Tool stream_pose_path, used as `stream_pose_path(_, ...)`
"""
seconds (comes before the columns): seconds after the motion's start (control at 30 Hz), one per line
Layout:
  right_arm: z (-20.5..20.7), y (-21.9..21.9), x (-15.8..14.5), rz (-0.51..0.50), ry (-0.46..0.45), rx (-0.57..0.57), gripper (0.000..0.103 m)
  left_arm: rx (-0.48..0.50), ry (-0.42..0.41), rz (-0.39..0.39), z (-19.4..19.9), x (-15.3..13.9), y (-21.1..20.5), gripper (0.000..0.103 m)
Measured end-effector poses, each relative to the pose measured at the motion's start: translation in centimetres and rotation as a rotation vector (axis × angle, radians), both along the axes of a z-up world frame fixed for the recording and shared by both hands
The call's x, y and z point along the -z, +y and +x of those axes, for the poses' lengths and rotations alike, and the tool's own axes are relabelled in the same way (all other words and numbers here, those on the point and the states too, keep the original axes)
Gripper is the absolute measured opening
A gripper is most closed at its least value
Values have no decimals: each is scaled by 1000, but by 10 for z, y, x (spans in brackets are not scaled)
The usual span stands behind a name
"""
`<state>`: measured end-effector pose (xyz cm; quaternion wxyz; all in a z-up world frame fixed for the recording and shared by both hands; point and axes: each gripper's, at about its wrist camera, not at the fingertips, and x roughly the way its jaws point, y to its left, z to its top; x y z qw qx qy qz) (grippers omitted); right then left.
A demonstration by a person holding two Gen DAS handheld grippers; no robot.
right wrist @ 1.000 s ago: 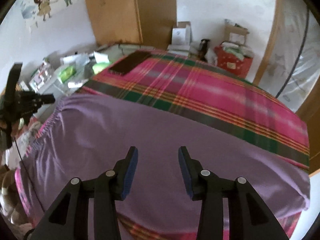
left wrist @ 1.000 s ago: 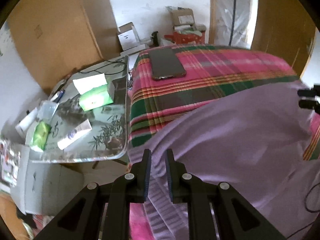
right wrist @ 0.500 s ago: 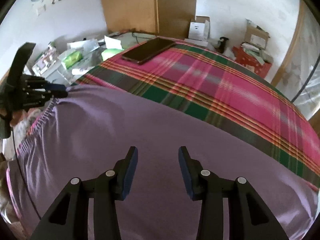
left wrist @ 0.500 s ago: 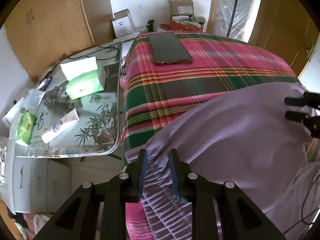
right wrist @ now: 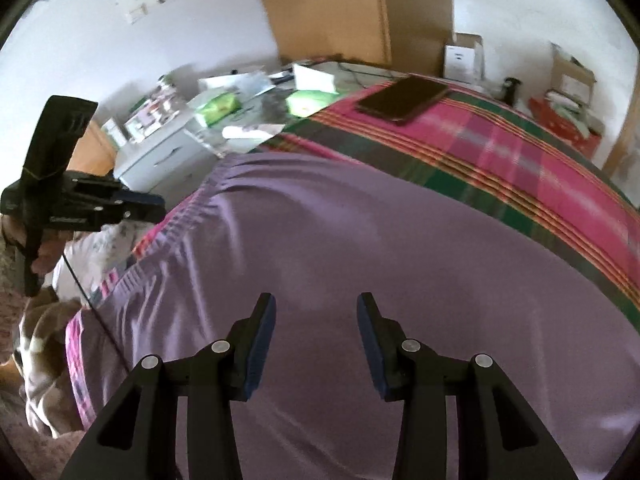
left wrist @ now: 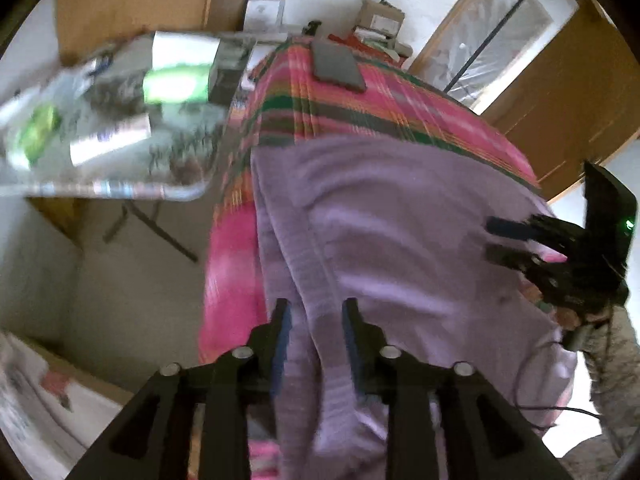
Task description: Fold clothes
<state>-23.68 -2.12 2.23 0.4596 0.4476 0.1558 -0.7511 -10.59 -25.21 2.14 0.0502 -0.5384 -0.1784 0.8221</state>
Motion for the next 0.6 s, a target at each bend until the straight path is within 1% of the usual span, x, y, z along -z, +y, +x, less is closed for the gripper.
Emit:
stream_pose_path(0.07, 6, -7, 1, -4, -8, -9, 44, 15, -23, 13, 13, 6, 7, 33)
stream_pose_path(0.13, 7, -19, 3, -10, -45, -12, 44, 31, -37, -14, 21, 11, 16, 33)
stream_pose_path(0.23, 11, -38, 5, -18, -77, -27, 44, 42, -34, -54, 30, 15, 26, 33)
stream_pose_path(0.27, 12, -46, 5, -20, -88, -36, 44, 32, -26, -64, 34, 15, 27, 33)
stream_pose_path(0.3, 14, -55, 5, -22, -95, -44, 45, 26, -15, -58, 35, 16, 28, 33)
stream_pose_path(0.37, 18, -73, 4, -22, -90, -55, 50, 10, -1, -42, 38, 17, 27, 33)
stream_pose_path(0.5, 22, -112, 7, -2, -98, -36, 51, 8, 24, 12, 42, 19, 28, 33)
stream_pose_path(0.6, 26, -130, 9, 5, -104, -35, 51, 2, 47, 59, 44, 19, 26, 33)
